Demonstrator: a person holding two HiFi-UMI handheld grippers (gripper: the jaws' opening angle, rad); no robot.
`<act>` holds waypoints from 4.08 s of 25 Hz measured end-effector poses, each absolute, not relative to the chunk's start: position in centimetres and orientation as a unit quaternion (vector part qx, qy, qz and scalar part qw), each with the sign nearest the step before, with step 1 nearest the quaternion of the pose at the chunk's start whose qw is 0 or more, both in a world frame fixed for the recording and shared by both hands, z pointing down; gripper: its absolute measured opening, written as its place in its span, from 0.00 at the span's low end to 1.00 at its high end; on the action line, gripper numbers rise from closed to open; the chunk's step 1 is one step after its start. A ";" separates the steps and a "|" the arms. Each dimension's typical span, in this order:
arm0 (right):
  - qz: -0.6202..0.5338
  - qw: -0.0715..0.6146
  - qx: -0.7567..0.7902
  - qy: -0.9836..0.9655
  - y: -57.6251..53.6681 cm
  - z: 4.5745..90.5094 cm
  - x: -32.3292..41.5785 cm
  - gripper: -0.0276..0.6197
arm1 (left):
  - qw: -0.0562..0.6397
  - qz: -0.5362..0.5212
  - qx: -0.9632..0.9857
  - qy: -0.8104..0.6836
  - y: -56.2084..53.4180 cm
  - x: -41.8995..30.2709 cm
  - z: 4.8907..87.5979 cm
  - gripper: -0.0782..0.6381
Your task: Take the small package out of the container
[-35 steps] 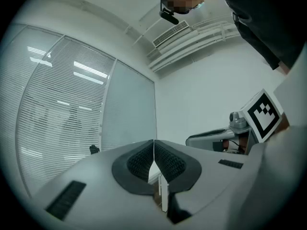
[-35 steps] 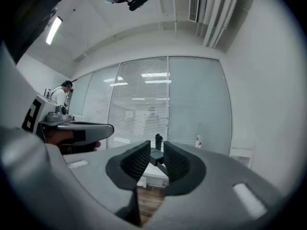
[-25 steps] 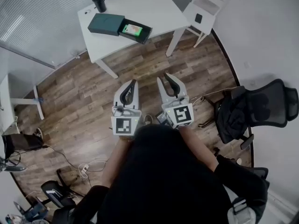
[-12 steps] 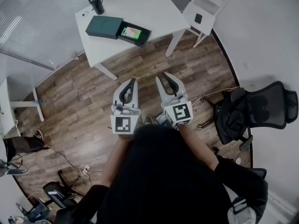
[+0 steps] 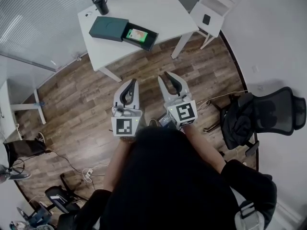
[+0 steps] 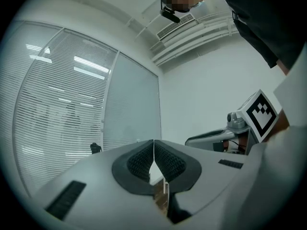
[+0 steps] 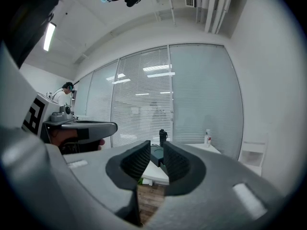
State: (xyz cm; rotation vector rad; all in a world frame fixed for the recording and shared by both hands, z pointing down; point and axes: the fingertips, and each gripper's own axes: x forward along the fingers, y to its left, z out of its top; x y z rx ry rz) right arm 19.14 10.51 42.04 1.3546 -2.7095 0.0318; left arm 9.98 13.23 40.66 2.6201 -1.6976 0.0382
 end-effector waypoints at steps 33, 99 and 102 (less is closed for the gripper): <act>0.006 0.106 0.448 -0.888 -3.1 41.6 13.4 0.16 | 0.020 -0.003 0.840 -0.542 -0.6 3.1 40.3 0.12; -0.102 0.378 0.322 -0.862 -22.7 56.3 7.8 0.17 | 0.009 -0.010 0.841 -0.540 -14.4 -8.5 41.6 0.12; -0.094 0.401 0.295 -0.862 -22.7 58.5 7.7 0.19 | 0.011 -0.008 0.837 -0.547 -14.2 -9.0 41.7 0.12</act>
